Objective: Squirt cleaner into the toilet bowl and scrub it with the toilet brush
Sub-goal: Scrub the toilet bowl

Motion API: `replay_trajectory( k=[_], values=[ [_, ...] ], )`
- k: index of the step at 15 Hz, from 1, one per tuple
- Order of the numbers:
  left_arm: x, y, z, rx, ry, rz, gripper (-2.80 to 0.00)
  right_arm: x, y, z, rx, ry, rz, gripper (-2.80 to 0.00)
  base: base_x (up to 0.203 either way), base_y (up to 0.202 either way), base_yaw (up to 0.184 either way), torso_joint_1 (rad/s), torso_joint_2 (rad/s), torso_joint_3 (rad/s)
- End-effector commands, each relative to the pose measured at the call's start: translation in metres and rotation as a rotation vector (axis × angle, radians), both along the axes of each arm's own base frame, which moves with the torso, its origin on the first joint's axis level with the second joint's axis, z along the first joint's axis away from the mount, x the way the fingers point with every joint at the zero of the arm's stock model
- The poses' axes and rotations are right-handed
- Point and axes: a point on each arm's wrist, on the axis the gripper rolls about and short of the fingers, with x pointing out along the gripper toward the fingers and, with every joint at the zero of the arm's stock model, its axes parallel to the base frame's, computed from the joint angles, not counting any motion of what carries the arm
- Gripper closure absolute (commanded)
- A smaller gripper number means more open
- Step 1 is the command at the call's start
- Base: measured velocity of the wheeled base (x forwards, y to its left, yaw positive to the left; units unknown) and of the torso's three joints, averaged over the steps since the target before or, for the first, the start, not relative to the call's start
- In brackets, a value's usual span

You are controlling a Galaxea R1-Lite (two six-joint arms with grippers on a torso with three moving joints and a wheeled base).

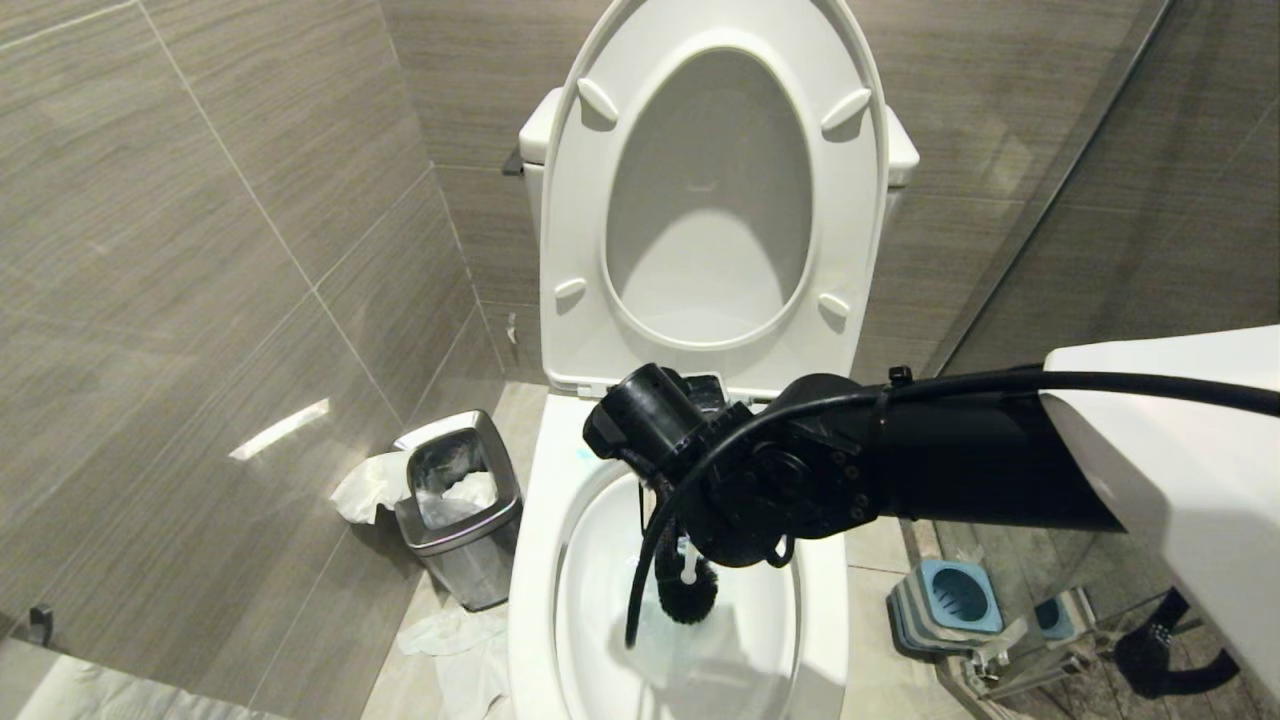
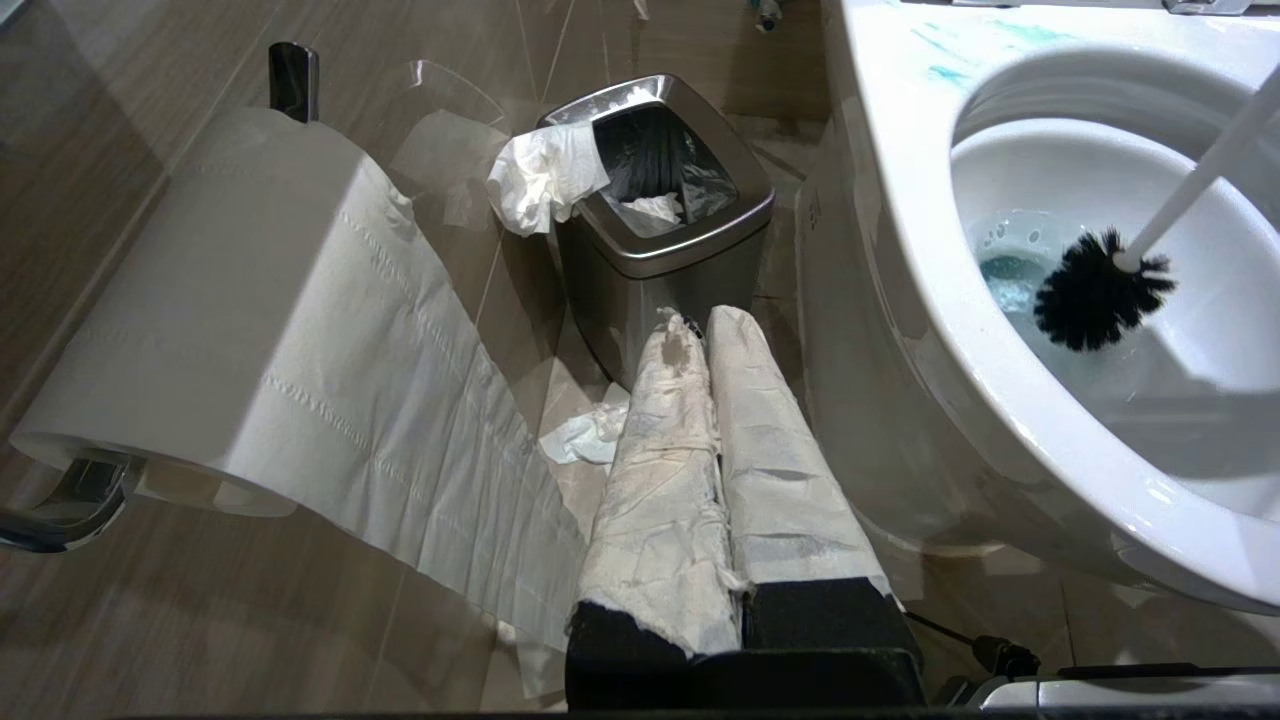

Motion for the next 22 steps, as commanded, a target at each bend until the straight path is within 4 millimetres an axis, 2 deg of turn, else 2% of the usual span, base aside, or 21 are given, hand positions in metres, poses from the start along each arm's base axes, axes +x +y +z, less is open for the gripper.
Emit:
replay_trajectory(
  k=[1, 5, 8, 11, 13, 16, 19, 20, 22],
  values=[
    [0.0, 0.0, 0.0, 0.0, 0.002, 0.0, 0.0, 0.014, -0.001, -0.003, -0.005, -0.01, -0.02, 0.0, 0.0, 0.0, 0.0, 0.0, 0.0, 0.0],
    [0.0, 0.0, 0.0, 0.0, 0.002, 0.0, 0.0, 0.033, 0.014, -0.001, -0.01, -0.06, 0.018, 0.0, 0.0, 0.0, 0.0, 0.0, 0.0, 0.0],
    [0.0, 0.0, 0.0, 0.0, 0.001, 0.0, 0.0, 0.041, 0.031, -0.011, -0.051, -0.119, 0.104, 0.0, 0.0, 0.0, 0.0, 0.0, 0.0, 0.0],
    [0.0, 0.0, 0.0, 0.0, 0.002, 0.0, 0.0, 0.02, 0.048, -0.009, -0.04, -0.127, 0.165, 0.0, 0.0, 0.0, 0.0, 0.0, 0.0, 0.0],
    [0.0, 0.0, 0.0, 0.0, 0.002, 0.0, 0.0, 0.002, 0.052, -0.002, -0.018, -0.122, 0.181, 0.0, 0.0, 0.0, 0.0, 0.0, 0.0, 0.0],
    [0.0, 0.0, 0.0, 0.0, 0.0, 0.0, 0.0, -0.024, 0.042, 0.003, -0.029, -0.081, 0.195, 0.0, 0.0, 0.0, 0.0, 0.0, 0.0, 0.0],
    [0.0, 0.0, 0.0, 0.0, 0.001, 0.0, 0.0, -0.048, 0.014, 0.003, -0.091, -0.027, 0.197, 0.0, 0.0, 0.0, 0.0, 0.0, 0.0, 0.0],
    [0.0, 0.0, 0.0, 0.0, 0.002, 0.0, 0.0, -0.051, 0.003, 0.006, -0.101, -0.024, 0.178, 0.0, 0.0, 0.0, 0.0, 0.0, 0.0, 0.0],
    [0.0, 0.0, 0.0, 0.0, 0.002, 0.0, 0.0, -0.04, -0.023, 0.014, -0.09, -0.041, 0.071, 0.0, 0.0, 0.0, 0.0, 0.0, 0.0, 0.0]
  ],
)
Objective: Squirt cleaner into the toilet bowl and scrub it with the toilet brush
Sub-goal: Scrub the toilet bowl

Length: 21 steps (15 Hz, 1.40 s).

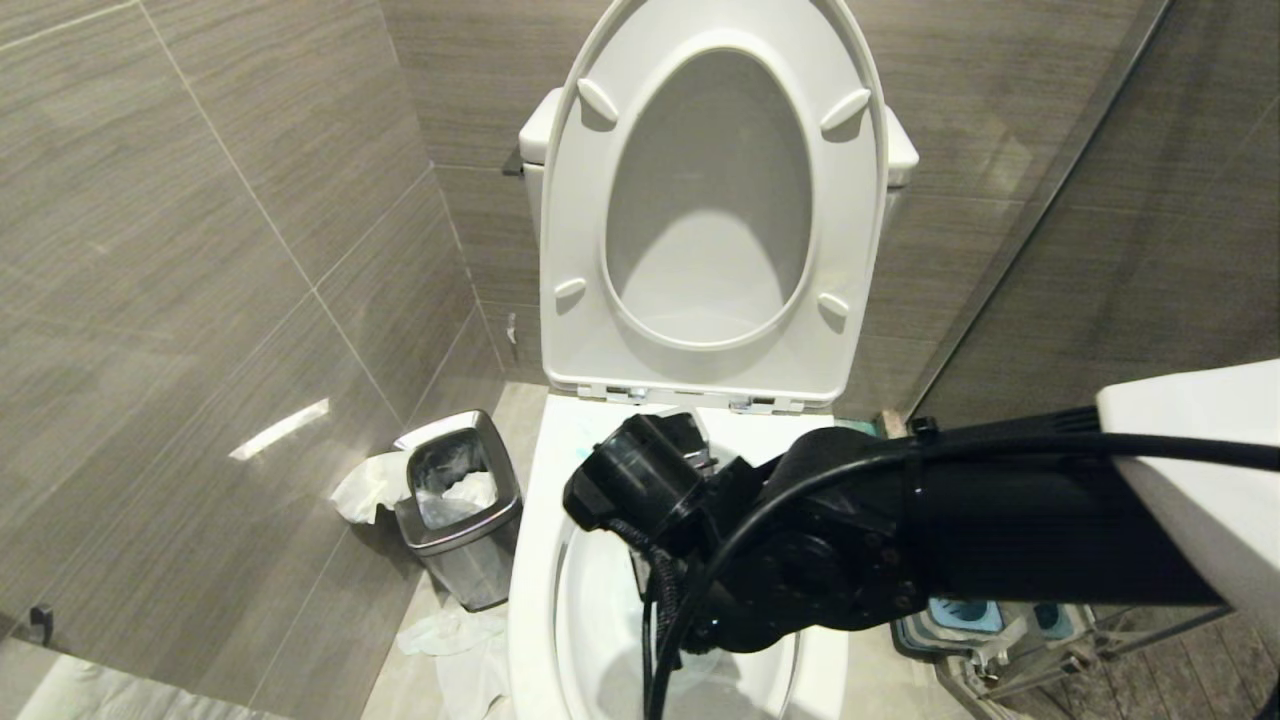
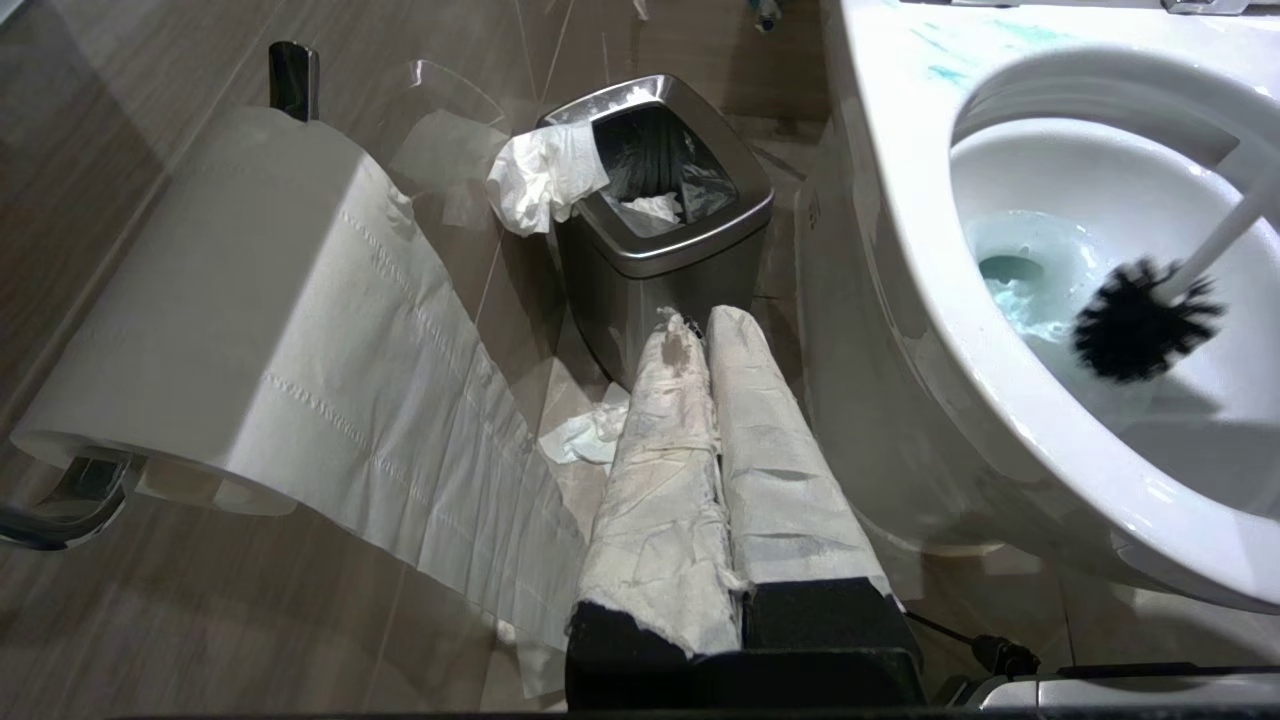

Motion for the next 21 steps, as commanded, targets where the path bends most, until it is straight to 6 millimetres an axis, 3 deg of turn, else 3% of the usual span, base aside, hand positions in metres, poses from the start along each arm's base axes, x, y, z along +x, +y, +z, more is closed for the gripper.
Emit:
replay_trajectory(
  k=[1, 3, 5, 9, 11, 14, 17, 21],
  values=[
    [0.0, 0.0, 0.0, 0.0, 0.002, 0.001, 0.0, 0.009, -0.031, 0.022, 0.045, -0.039, -0.097, 0.0, 0.0, 0.0, 0.0, 0.0, 0.0, 0.0],
    [0.0, 0.0, 0.0, 0.0, 0.001, 0.001, 0.0, 0.025, -0.034, 0.027, 0.112, -0.098, -0.142, 0.0, 0.0, 0.0, 0.0, 0.0, 0.0, 0.0],
    [0.0, 0.0, 0.0, 0.0, 0.002, 0.001, 0.0, 0.049, -0.024, 0.015, 0.153, -0.17, -0.161, 0.0, 0.0, 0.0, 0.0, 0.0, 0.0, 0.0],
    [0.0, 0.0, 0.0, 0.0, 0.002, 0.001, 0.0, 0.072, 0.014, 0.003, 0.219, -0.259, -0.129, 0.0, 0.0, 0.0, 0.0, 0.0, 0.0, 0.0],
    [0.0, 0.0, 0.0, 0.0, 0.002, 0.001, 0.0, 0.055, 0.043, 0.002, 0.236, -0.258, -0.061, 0.0, 0.0, 0.0, 0.0, 0.0, 0.0, 0.0],
    [0.0, 0.0, 0.0, 0.0, 0.001, 0.001, 0.0, 0.028, 0.061, 0.001, 0.225, -0.235, 0.001, 0.0, 0.0, 0.0, 0.0, 0.0, 0.0, 0.0],
    [0.0, 0.0, 0.0, 0.0, 0.002, 0.001, 0.0, 0.001, 0.05, 0.005, 0.205, -0.186, 0.011, 0.0, 0.0, 0.0, 0.0, 0.0, 0.0, 0.0],
    [0.0, 0.0, 0.0, 0.0, 0.001, 0.001, 0.0, -0.033, 0.008, 0.011, 0.137, -0.119, 0.015, 0.0, 0.0, 0.0, 0.0, 0.0, 0.0, 0.0]
  ],
)
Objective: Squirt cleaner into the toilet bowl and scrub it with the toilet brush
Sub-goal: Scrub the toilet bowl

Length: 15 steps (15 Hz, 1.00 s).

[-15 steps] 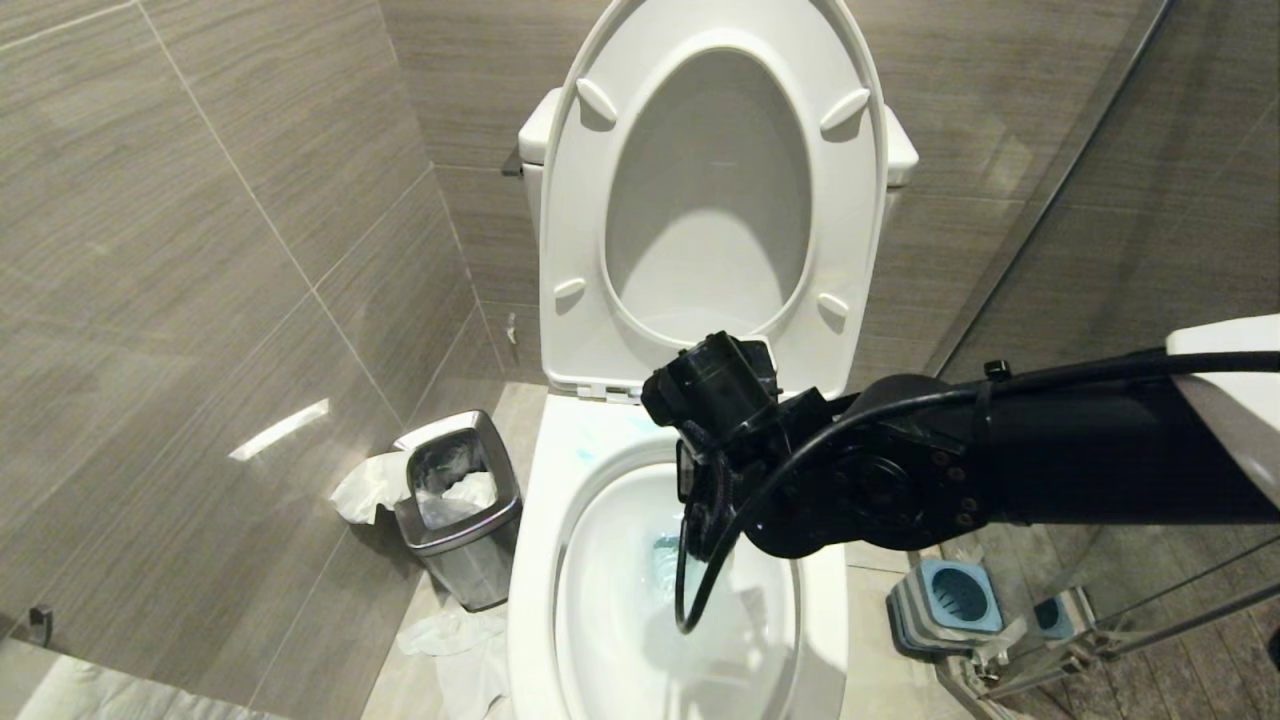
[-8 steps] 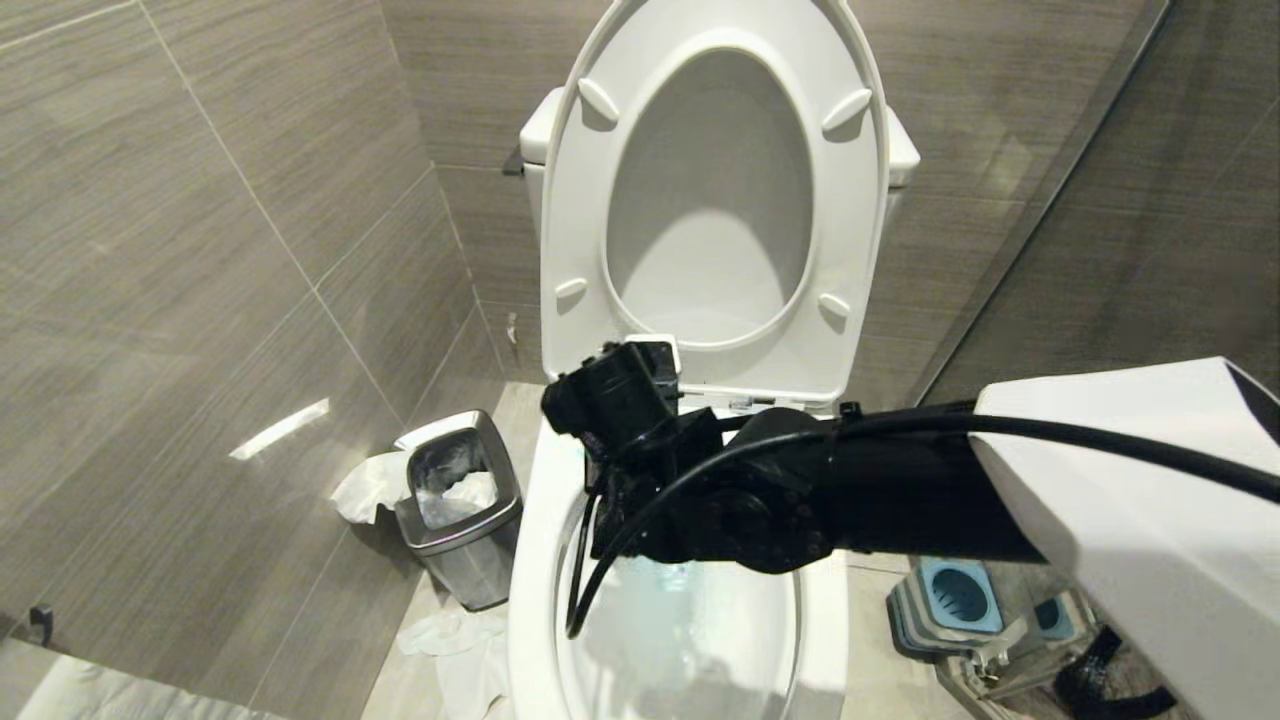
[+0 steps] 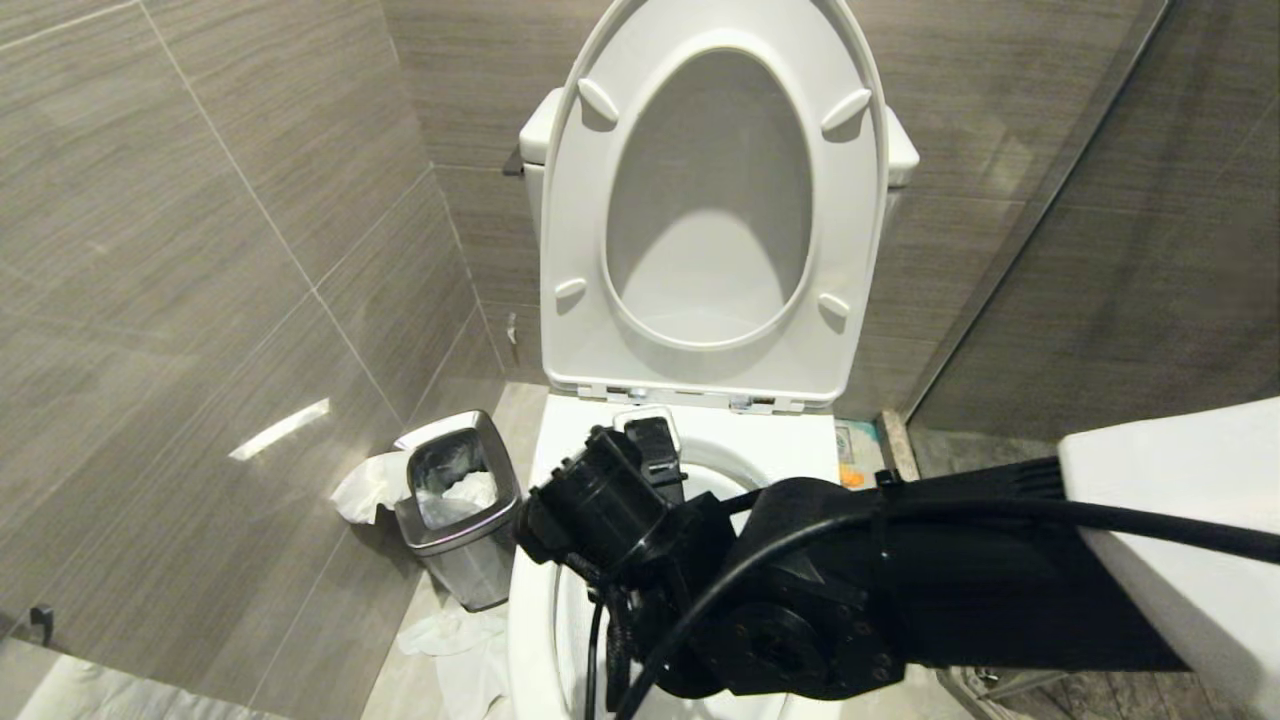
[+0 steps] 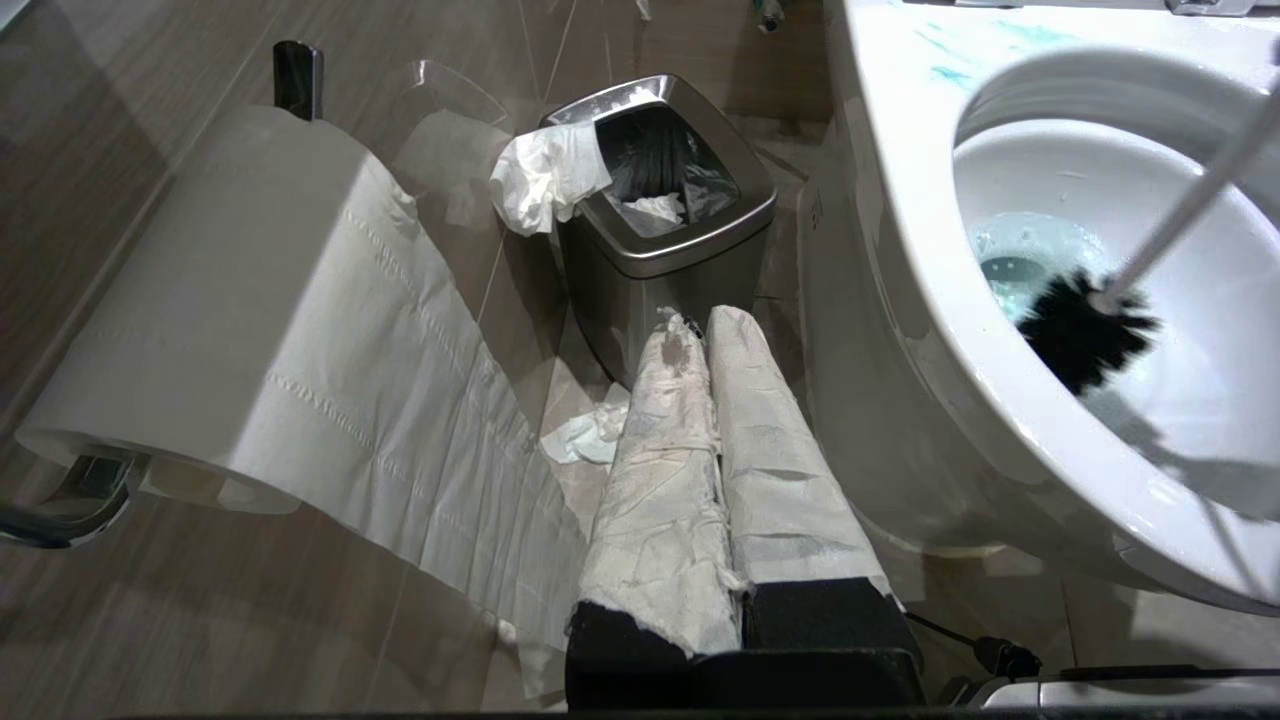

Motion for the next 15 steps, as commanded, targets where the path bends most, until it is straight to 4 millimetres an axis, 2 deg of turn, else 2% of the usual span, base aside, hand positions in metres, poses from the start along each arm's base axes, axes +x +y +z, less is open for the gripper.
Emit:
replay_trajectory(
  k=[1, 2, 4, 8, 10, 15],
  values=[
    [0.0, 0.0, 0.0, 0.0, 0.001, 0.001, 0.0, -0.019, -0.033, 0.016, -0.01, 0.007, -0.009, 0.0, 0.0, 0.0, 0.0, 0.0, 0.0, 0.0],
    [0.0, 0.0, 0.0, 0.0, 0.001, 0.001, 0.0, -0.021, -0.046, 0.018, -0.017, 0.013, -0.023, 0.0, 0.0, 0.0, 0.0, 0.0, 0.0, 0.0],
    [0.0, 0.0, 0.0, 0.0, 0.002, 0.001, 0.0, -0.013, -0.065, 0.024, -0.015, 0.01, -0.072, 0.0, 0.0, 0.0, 0.0, 0.0, 0.0, 0.0],
    [0.0, 0.0, 0.0, 0.0, 0.002, 0.001, 0.0, 0.01, -0.074, 0.025, -0.007, -0.005, -0.135, 0.0, 0.0, 0.0, 0.0, 0.0, 0.0, 0.0],
    [0.0, 0.0, 0.0, 0.0, 0.002, 0.001, 0.0, 0.028, -0.062, 0.021, 0.016, -0.025, -0.149, 0.0, 0.0, 0.0, 0.0, 0.0, 0.0, 0.0],
    [0.0, 0.0, 0.0, 0.0, 0.002, 0.001, 0.0, 0.07, -0.012, 0.016, 0.06, -0.122, -0.127, 0.0, 0.0, 0.0, 0.0, 0.0, 0.0, 0.0]
  ],
)
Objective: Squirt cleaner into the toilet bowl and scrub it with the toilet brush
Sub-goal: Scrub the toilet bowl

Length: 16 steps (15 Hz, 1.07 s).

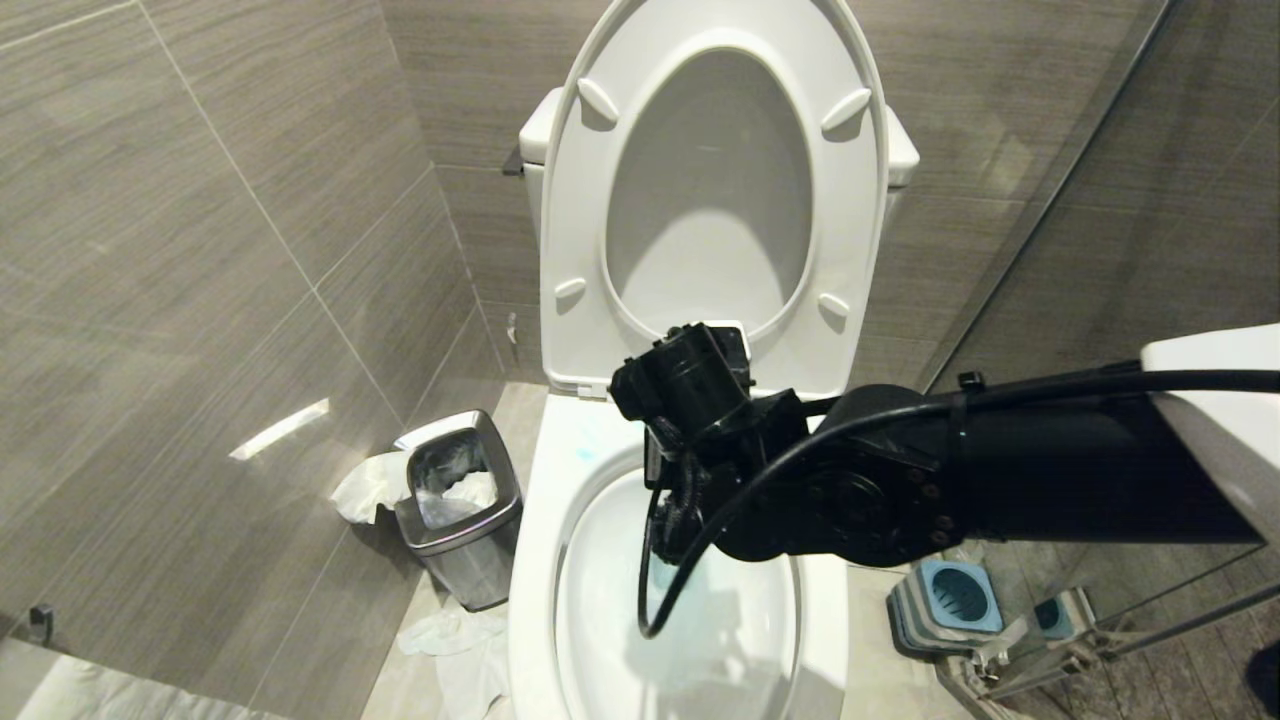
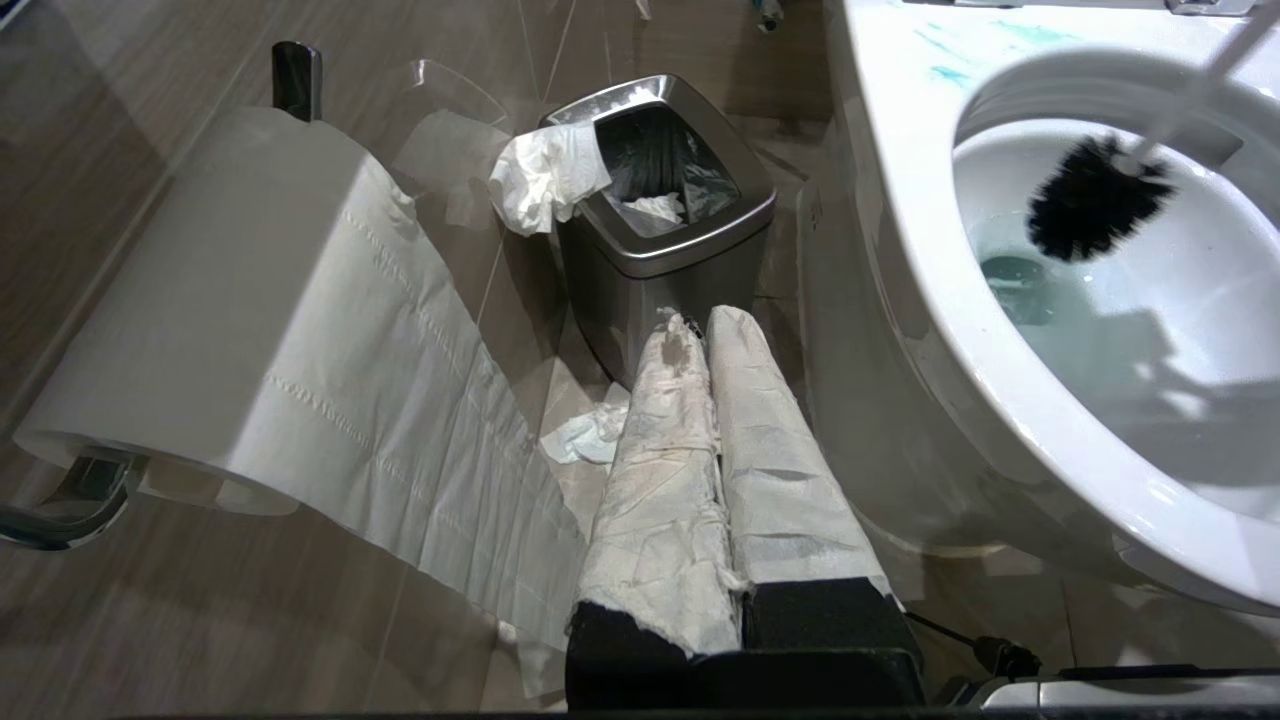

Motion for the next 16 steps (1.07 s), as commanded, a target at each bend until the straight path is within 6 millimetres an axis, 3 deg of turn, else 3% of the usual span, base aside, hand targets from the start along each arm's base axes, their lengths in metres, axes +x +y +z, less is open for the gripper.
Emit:
replay_trajectory(
  k=[1, 4, 7, 13, 16],
  values=[
    [0.0, 0.0, 0.0, 0.0, 0.002, 0.0, 0.0, 0.017, 0.029, -0.02, -0.016, -0.011, 0.018, 0.0, 0.0, 0.0, 0.0, 0.0, 0.0, 0.0],
    [0.0, 0.0, 0.0, 0.0, 0.002, 0.0, 0.0, -0.002, 0.052, -0.023, -0.037, -0.002, 0.091, 0.0, 0.0, 0.0, 0.0, 0.0, 0.0, 0.0],
    [0.0, 0.0, 0.0, 0.0, 0.002, 0.0, 0.0, -0.032, 0.057, -0.013, -0.04, 0.004, 0.151, 0.0, 0.0, 0.0, 0.0, 0.0, 0.0, 0.0],
    [0.0, 0.0, 0.0, 0.0, 0.002, 0.0, 0.0, -0.072, 0.014, 0.009, -0.122, 0.059, 0.175, 0.0, 0.0, 0.0, 0.0, 0.0, 0.0, 0.0],
    [0.0, 0.0, 0.0, 0.0, 0.002, 0.0, 0.0, -0.072, 0.014, 0.004, -0.122, 0.074, 0.178, 0.0, 0.0, 0.0, 0.0, 0.0, 0.0, 0.0]
  ],
)
